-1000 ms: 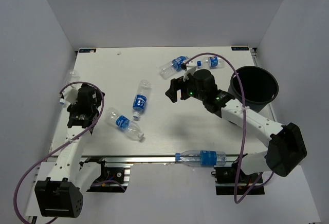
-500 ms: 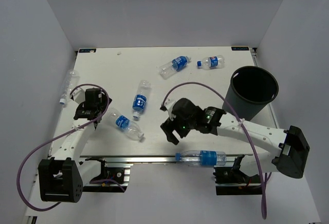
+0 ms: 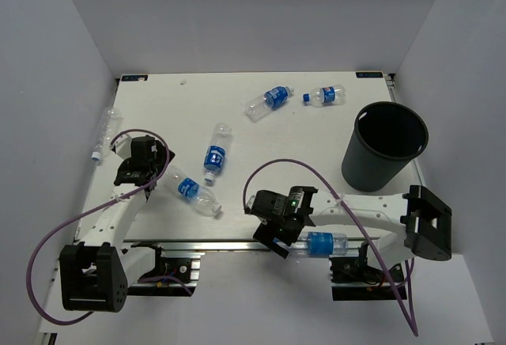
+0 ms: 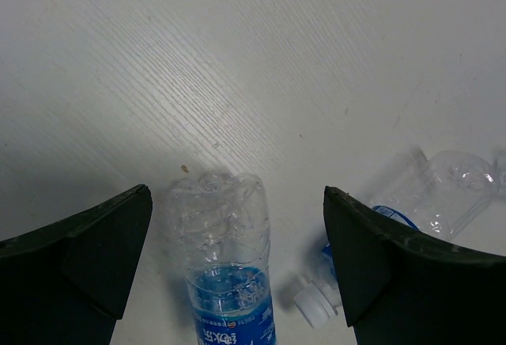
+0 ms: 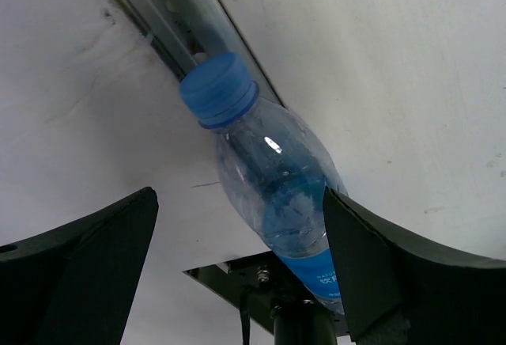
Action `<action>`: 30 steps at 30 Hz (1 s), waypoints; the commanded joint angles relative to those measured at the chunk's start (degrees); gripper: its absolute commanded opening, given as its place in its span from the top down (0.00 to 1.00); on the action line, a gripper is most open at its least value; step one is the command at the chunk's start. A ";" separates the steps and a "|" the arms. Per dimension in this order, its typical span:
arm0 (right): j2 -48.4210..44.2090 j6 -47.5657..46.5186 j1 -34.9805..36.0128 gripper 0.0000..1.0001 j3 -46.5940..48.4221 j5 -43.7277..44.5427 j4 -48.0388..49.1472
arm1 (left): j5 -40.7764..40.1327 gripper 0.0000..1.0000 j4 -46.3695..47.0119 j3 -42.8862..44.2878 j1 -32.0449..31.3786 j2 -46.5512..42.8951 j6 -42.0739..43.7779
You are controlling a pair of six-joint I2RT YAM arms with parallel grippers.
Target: Put the plastic bottles in the bin
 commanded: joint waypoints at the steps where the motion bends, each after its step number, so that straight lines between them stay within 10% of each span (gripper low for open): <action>1: 1.49 1.72 0.32 0.11 -0.85 3.16 -1.15 | 1.88 0.02 2.04 -0.48 -0.02 -0.37 0.89; 13: 10.20 -0.47 0.41 0.12 -2.87 9.66 3.50 | 1.62 0.02 1.77 -0.22 -0.02 -0.37 0.89; 21: 5.04 -2.84 -0.55 0.78 5.20 18.64 6.40 | 0.66 0.02 0.54 0.58 -0.02 -0.80 0.81; 30: -4.27 -6.02 -12.93 0.92 18.92 19.87 30.24 | -0.57 0.02 0.54 0.31 0.06 -2.03 0.72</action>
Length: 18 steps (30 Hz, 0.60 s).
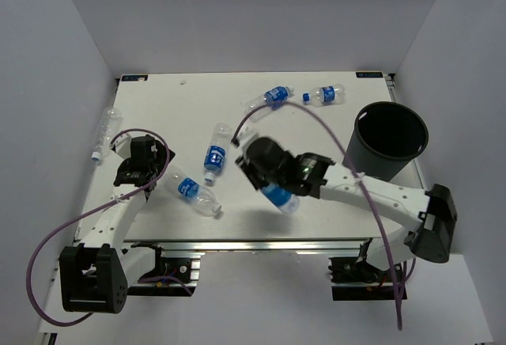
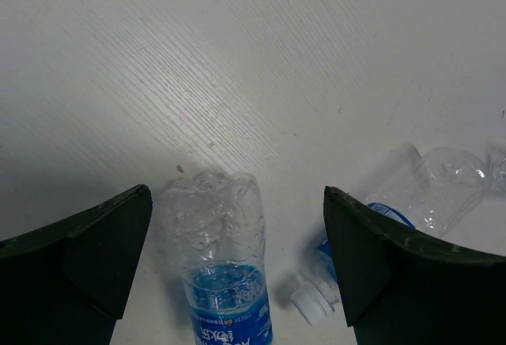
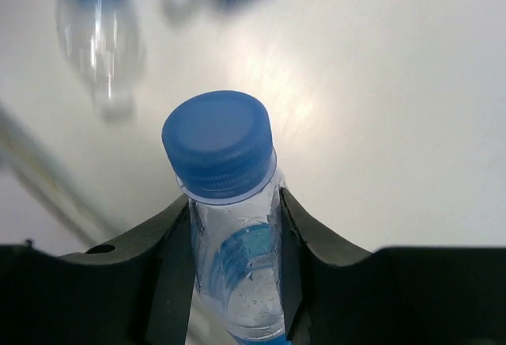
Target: Put the plastic bottles in the bin
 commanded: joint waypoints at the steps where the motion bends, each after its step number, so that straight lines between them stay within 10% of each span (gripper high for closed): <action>1: -6.78 -0.86 -7.57 0.92 2.78 4.77 18.57 | -1.52 0.02 -0.07 0.31 0.06 -1.60 0.28; 7: -19.01 -6.37 -22.43 0.92 -0.66 15.83 45.57 | -0.20 0.02 0.28 -0.04 0.06 -1.69 0.37; 18: -21.21 -15.81 -40.18 0.88 0.48 42.39 39.39 | 0.33 0.02 -0.07 0.05 -0.02 1.12 -0.42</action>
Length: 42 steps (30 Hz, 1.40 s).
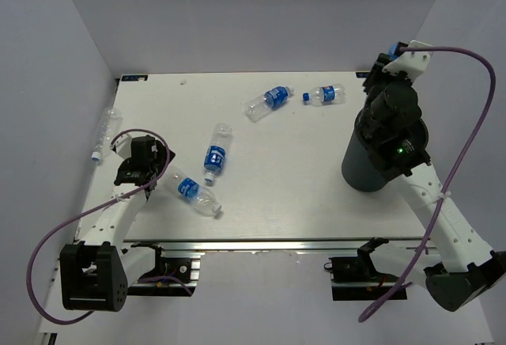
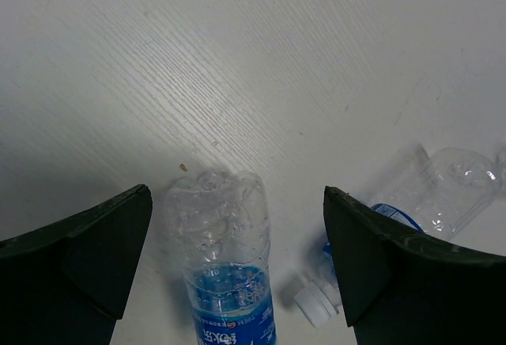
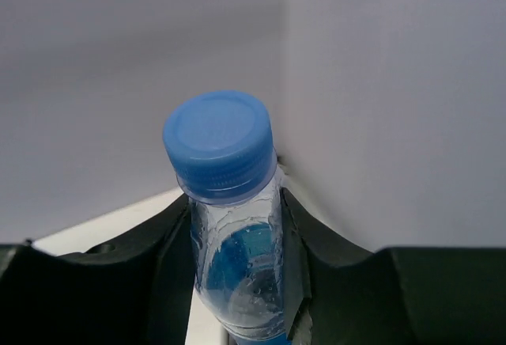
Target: Put the plastic bottles in the bin
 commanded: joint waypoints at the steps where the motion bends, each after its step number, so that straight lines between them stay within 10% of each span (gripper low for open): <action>1: -0.29 2.00 -5.35 0.87 -1.86 8.89 -3.31 | 0.74 0.02 -0.68 0.29 0.06 1.02 -0.20; 6: -0.03 3.71 -6.50 0.76 -1.94 14.94 -11.14 | 0.57 0.02 -3.32 0.46 -0.02 3.47 -1.43; 13: 2.52 4.15 -6.85 0.13 0.77 12.05 -17.92 | 4.17 0.02 -3.15 -1.38 -0.02 5.76 -2.14; 31: 3.83 9.05 -6.85 0.11 3.77 -30.12 -25.31 | 6.03 0.12 -0.33 -3.49 -5.64 9.37 -4.42; 42: 3.13 5.11 -3.25 0.11 -5.37 -65.44 -21.18 | 1.19 0.75 -6.04 1.95 -7.14 5.95 -2.24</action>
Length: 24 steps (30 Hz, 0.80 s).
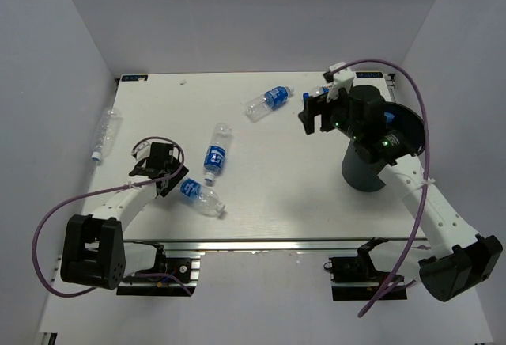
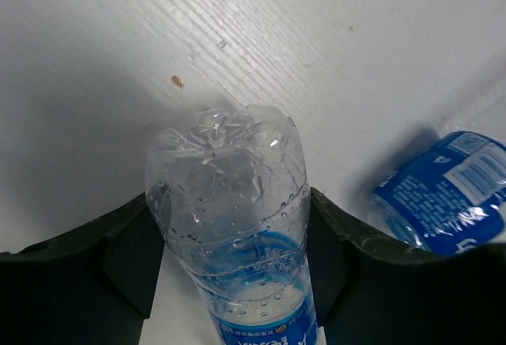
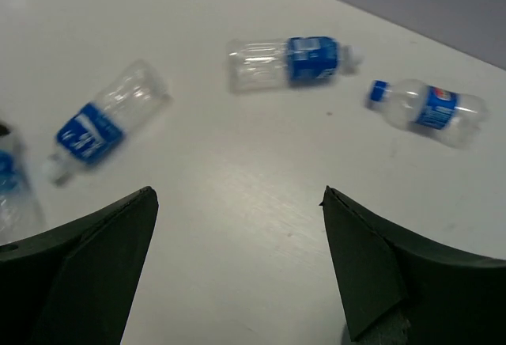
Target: Put the plastic bottles in the bin
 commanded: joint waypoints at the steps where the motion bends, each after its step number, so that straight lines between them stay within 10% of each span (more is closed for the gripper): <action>1: -0.60 -1.56 2.08 0.11 -1.48 -15.41 3.80 | -2.05 0.77 -1.79 4.03 -0.52 -4.92 2.73; 9: 2.47 5.91 4.63 0.11 -7.72 -39.12 18.45 | 13.59 0.85 11.46 10.72 -6.75 -14.07 10.65; 24: 16.35 11.27 14.74 0.11 -2.89 -35.30 20.42 | 15.89 0.95 25.80 17.49 -19.15 -4.75 9.60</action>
